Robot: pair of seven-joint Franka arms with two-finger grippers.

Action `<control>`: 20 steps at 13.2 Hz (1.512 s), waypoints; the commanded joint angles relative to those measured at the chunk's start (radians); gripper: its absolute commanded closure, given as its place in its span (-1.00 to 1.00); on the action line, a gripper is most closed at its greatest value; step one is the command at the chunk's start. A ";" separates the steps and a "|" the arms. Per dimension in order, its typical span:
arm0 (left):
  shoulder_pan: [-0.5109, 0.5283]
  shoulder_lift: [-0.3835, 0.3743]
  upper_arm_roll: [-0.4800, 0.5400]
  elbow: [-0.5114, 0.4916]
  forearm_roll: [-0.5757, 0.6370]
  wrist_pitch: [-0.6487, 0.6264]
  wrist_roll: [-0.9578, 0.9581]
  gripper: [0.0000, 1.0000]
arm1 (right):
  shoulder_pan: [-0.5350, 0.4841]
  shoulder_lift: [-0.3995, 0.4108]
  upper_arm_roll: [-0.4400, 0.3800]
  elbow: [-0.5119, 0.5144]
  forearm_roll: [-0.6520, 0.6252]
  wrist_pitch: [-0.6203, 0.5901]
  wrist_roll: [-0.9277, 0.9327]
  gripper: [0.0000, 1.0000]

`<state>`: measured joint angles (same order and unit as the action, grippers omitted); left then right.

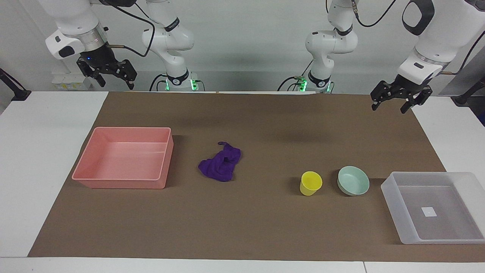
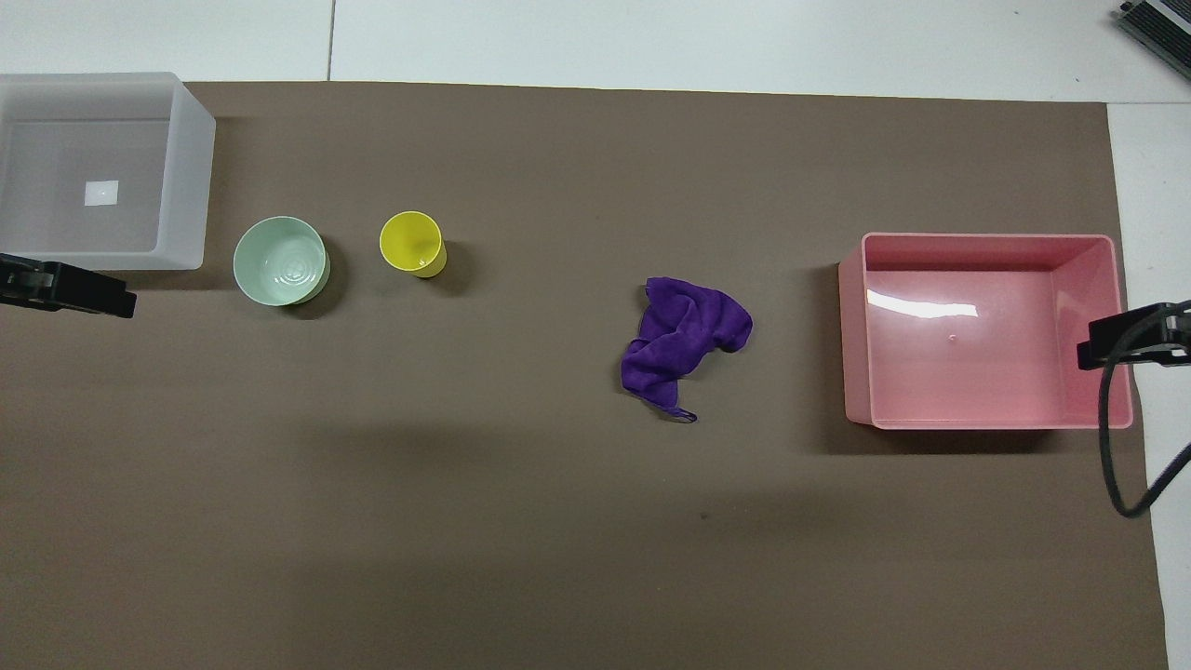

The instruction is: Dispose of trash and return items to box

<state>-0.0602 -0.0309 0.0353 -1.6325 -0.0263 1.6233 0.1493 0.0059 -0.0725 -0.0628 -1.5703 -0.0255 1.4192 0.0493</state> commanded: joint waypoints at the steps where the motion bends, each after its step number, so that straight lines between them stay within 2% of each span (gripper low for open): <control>1: -0.003 -0.004 0.002 -0.004 0.000 0.015 -0.014 -1.00 | -0.006 -0.021 -0.005 -0.019 0.015 -0.003 -0.028 -1.00; 8: -0.004 -0.017 0.000 -0.010 0.002 0.023 -0.019 -1.00 | -0.006 -0.021 -0.005 -0.019 0.015 -0.003 -0.028 -1.00; 12: -0.006 -0.012 0.000 -0.044 0.006 0.101 -0.024 -1.00 | -0.006 -0.021 -0.005 -0.019 0.015 -0.003 -0.028 -1.00; 16: -0.004 0.035 -0.002 -0.066 0.006 0.191 -0.073 -1.00 | -0.006 -0.021 -0.005 -0.019 0.015 -0.003 -0.028 -1.00; 20: 0.002 0.138 0.001 -0.064 0.006 0.289 -0.074 -1.00 | -0.006 -0.021 -0.005 -0.019 0.015 -0.003 -0.028 -1.00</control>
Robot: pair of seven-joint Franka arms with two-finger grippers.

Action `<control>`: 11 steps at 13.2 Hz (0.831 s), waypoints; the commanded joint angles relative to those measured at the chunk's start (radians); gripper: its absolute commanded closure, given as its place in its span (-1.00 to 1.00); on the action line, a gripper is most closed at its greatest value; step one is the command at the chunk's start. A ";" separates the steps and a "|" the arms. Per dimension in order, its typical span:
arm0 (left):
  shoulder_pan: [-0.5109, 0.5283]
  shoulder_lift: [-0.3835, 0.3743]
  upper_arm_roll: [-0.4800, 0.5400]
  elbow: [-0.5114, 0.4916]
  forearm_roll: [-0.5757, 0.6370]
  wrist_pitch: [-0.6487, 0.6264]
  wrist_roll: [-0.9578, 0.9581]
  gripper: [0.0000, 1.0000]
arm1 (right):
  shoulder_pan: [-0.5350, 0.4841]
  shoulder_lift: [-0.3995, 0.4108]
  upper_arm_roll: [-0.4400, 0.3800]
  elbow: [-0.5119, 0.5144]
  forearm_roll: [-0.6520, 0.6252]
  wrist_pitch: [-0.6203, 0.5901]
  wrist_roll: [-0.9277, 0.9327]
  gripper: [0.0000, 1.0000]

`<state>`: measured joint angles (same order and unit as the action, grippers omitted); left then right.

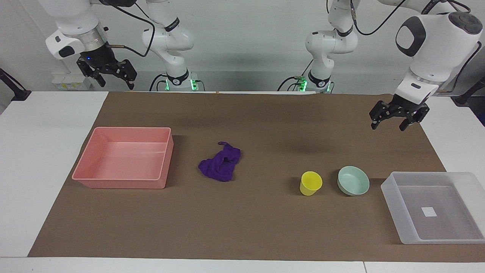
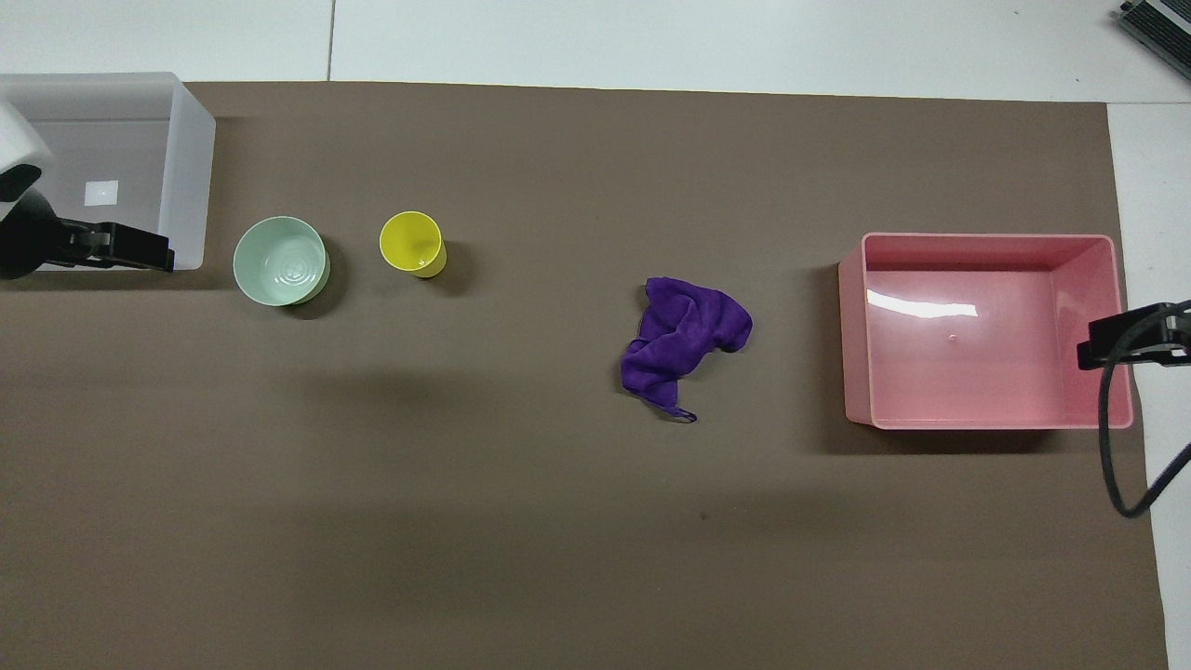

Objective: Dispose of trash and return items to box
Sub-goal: 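Reach the left gripper to the pale green bowl and grasp its rim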

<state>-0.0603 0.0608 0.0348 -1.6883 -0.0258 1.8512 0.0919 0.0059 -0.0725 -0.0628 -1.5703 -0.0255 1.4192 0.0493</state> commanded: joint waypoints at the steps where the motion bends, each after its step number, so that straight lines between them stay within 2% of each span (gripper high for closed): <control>1: 0.005 0.072 0.001 -0.008 0.004 0.089 -0.017 -1.00 | -0.006 -0.021 -0.005 -0.019 0.015 -0.003 -0.028 -1.00; 4: 0.011 0.143 0.000 -0.020 0.004 0.184 -0.017 -1.00 | -0.006 -0.021 -0.005 -0.019 0.015 -0.003 -0.028 -1.00; 6: 0.013 0.160 0.000 -0.063 0.003 0.252 -0.015 -1.00 | -0.006 -0.021 -0.003 -0.019 0.018 0.006 -0.029 -1.00; 9: 0.011 0.217 -0.001 -0.077 0.001 0.305 -0.017 -1.00 | 0.006 -0.026 0.000 -0.025 0.019 0.009 -0.020 -1.00; 11: 0.011 0.258 -0.001 -0.082 0.001 0.344 -0.017 -1.00 | 0.006 -0.026 0.001 -0.033 0.021 0.076 0.013 -1.00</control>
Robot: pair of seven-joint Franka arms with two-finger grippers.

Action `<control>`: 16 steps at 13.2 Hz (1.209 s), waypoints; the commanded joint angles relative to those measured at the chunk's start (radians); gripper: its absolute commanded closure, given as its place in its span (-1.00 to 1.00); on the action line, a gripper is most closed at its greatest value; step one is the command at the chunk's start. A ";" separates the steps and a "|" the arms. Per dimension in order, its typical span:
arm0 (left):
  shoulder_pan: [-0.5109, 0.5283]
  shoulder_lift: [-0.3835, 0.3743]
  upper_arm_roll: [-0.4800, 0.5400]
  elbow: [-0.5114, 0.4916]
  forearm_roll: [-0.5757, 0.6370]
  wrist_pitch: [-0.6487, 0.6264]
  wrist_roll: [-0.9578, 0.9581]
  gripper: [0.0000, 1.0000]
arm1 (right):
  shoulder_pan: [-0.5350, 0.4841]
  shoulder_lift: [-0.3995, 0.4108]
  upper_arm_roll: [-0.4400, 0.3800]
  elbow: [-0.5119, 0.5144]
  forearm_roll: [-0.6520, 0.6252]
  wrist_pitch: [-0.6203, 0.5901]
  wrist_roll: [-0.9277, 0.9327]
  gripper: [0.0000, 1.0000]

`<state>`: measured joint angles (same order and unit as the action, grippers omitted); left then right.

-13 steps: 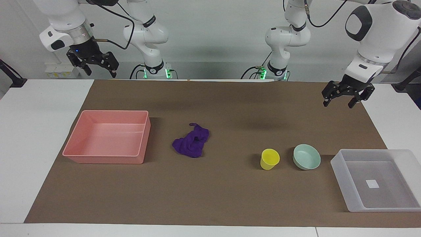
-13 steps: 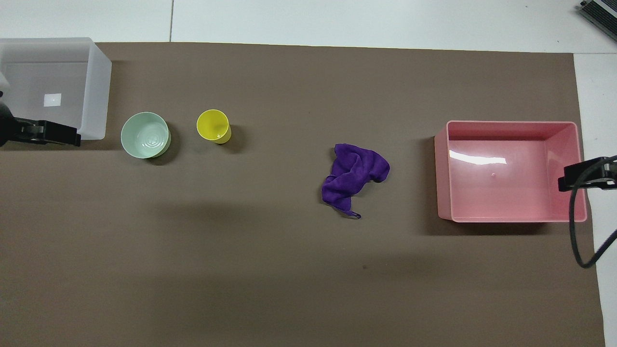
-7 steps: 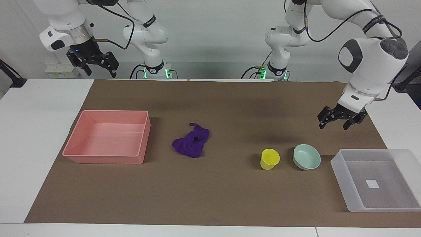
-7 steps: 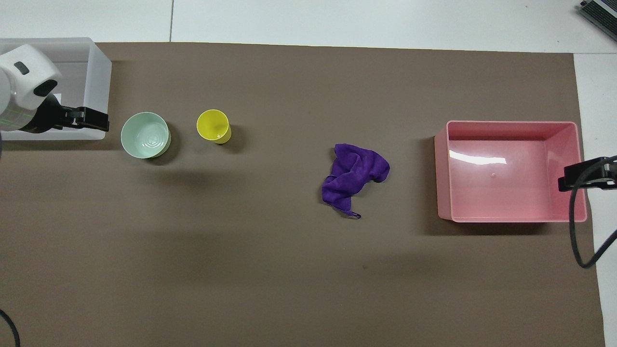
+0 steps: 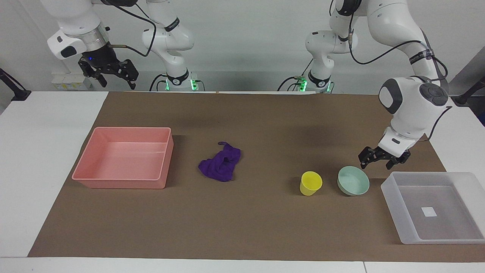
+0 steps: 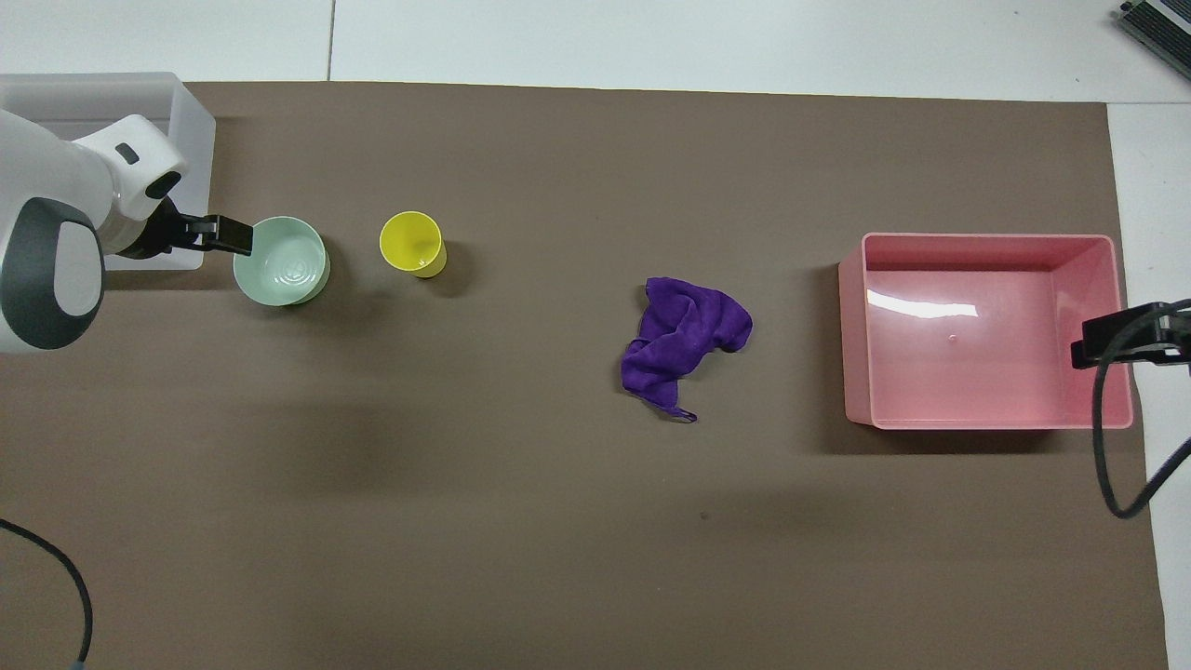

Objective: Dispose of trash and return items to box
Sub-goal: 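Reach the left gripper to the pale green bowl and grasp its rim, then place the bowl in the clear box while the right gripper reaches the cloth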

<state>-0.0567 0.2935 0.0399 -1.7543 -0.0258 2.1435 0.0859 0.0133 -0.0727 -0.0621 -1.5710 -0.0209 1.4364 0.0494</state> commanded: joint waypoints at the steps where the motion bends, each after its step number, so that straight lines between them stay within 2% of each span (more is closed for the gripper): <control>1: 0.008 0.045 -0.006 -0.017 0.001 0.073 -0.011 -1.00 | 0.000 -0.029 0.002 -0.059 0.016 0.093 0.039 -1.00; 2: 0.009 0.059 -0.006 -0.030 0.001 0.103 -0.011 -1.00 | 0.002 -0.036 0.004 -0.078 0.016 0.131 0.041 -1.00; 5: 0.011 0.081 -0.006 -0.094 -0.006 0.211 -0.018 -1.00 | 0.002 -0.038 0.004 -0.087 0.016 0.136 0.029 -1.00; 8: 0.020 0.084 -0.006 -0.113 -0.008 0.225 -0.043 -1.00 | 0.058 -0.029 0.004 -0.157 0.019 0.208 0.041 -1.00; 9: 0.020 0.084 -0.006 -0.114 -0.008 0.219 -0.044 -0.52 | 0.074 -0.027 0.005 -0.181 0.018 0.241 0.059 -1.00; 10: 0.021 0.082 -0.006 -0.113 -0.008 0.211 -0.044 0.32 | 0.114 -0.013 0.007 -0.191 0.018 0.269 0.091 -1.00; 11: 0.023 0.081 -0.009 -0.113 -0.008 0.204 -0.043 0.99 | 0.164 0.025 0.007 -0.201 0.018 0.326 0.157 -1.00; 16: 0.021 0.056 -0.009 -0.100 -0.008 0.139 -0.041 1.00 | 0.322 0.186 0.007 -0.233 0.018 0.576 0.265 -1.00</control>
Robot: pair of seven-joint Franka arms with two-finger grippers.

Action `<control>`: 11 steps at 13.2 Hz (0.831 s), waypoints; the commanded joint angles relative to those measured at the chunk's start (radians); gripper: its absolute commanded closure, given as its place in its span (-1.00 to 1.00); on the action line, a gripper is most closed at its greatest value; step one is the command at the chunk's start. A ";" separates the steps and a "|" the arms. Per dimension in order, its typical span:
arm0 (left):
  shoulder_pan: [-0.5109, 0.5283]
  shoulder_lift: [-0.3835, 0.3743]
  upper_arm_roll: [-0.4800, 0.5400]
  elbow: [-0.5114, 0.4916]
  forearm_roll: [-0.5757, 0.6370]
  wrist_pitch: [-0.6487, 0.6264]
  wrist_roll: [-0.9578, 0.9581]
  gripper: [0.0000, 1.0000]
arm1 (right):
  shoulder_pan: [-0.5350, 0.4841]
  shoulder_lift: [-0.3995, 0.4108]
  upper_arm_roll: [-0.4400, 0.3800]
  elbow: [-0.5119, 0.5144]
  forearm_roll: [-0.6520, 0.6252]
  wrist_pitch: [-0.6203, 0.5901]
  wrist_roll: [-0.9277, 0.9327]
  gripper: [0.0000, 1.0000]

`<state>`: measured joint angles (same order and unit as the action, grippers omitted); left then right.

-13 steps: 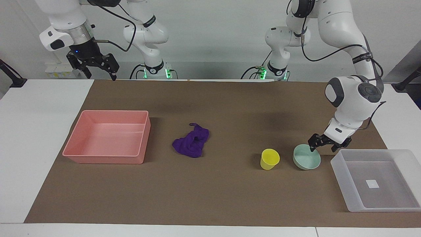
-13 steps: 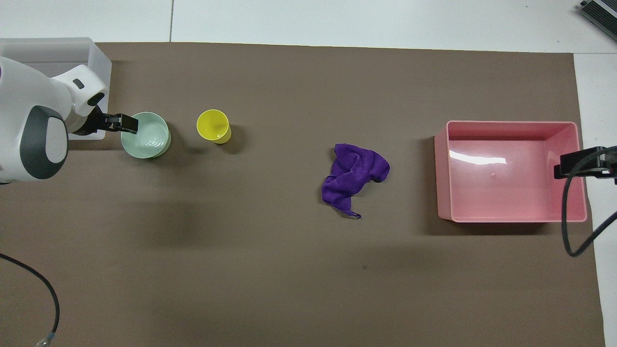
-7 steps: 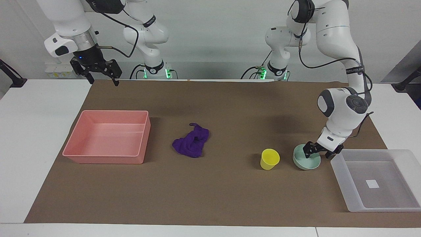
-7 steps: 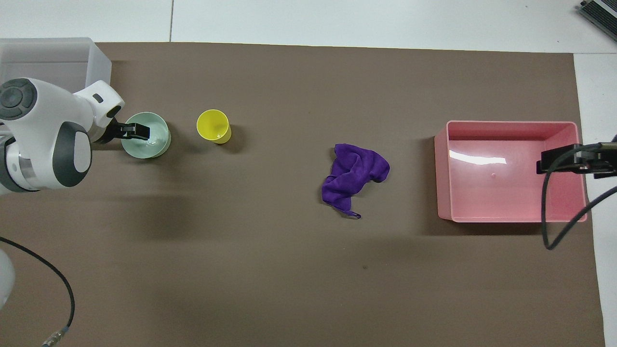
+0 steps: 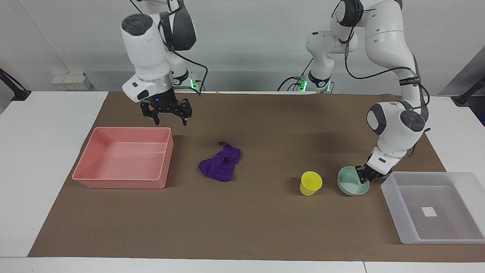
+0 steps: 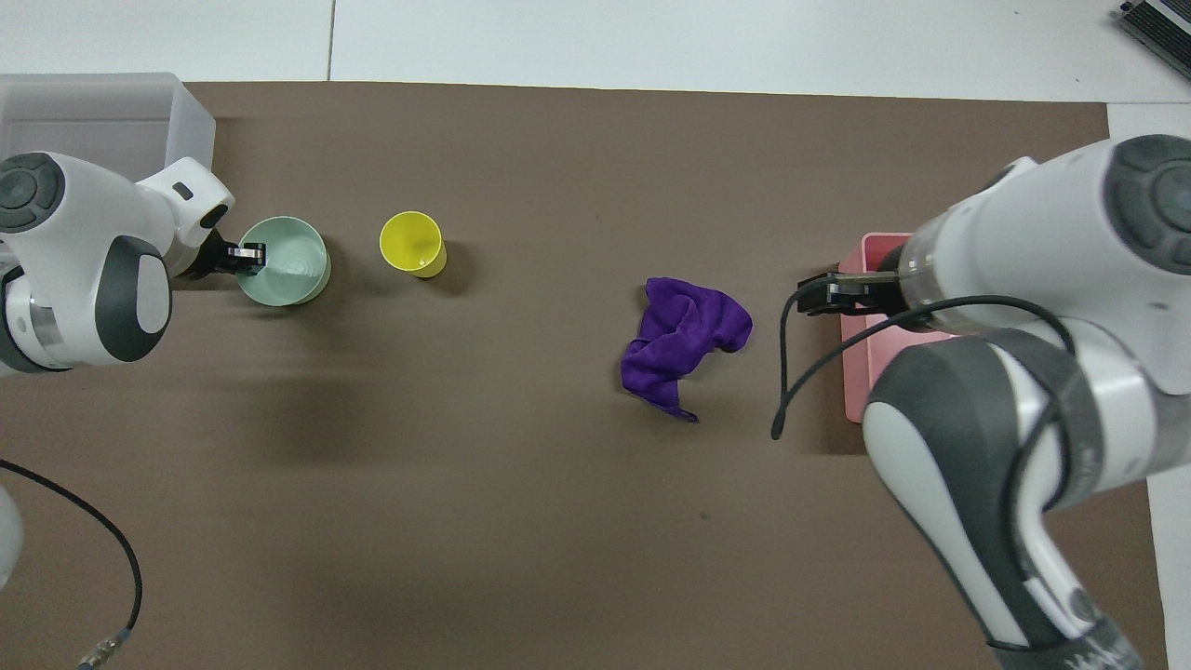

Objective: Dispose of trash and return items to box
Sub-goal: 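Place the bowl in the clear box while the right gripper reaches the cloth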

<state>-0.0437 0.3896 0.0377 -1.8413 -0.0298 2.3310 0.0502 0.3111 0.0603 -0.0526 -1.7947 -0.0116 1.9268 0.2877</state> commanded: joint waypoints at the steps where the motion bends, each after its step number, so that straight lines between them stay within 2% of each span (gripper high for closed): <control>1: 0.008 -0.055 -0.007 -0.007 -0.004 -0.073 -0.006 1.00 | 0.052 0.100 -0.003 -0.009 0.009 0.156 0.047 -1.00; 3: 0.010 -0.078 -0.007 0.061 -0.004 -0.163 -0.006 1.00 | 0.088 0.176 -0.003 -0.009 0.009 0.275 0.097 -1.00; 5: 0.031 -0.065 -0.004 0.199 -0.021 -0.266 -0.006 1.00 | 0.106 0.213 -0.003 -0.031 0.009 0.363 0.105 -1.00; 9: 0.100 0.008 -0.002 0.335 -0.047 -0.234 0.002 1.00 | 0.149 0.262 0.002 -0.159 0.010 0.579 0.103 -1.00; 11: 0.148 0.092 -0.007 0.474 -0.047 -0.257 0.003 1.00 | 0.151 0.262 0.001 -0.185 0.009 0.584 0.079 -1.00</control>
<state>0.0634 0.3753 0.0409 -1.5231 -0.0610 2.0931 0.0468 0.4595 0.3361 -0.0516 -1.9403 -0.0116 2.4827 0.3819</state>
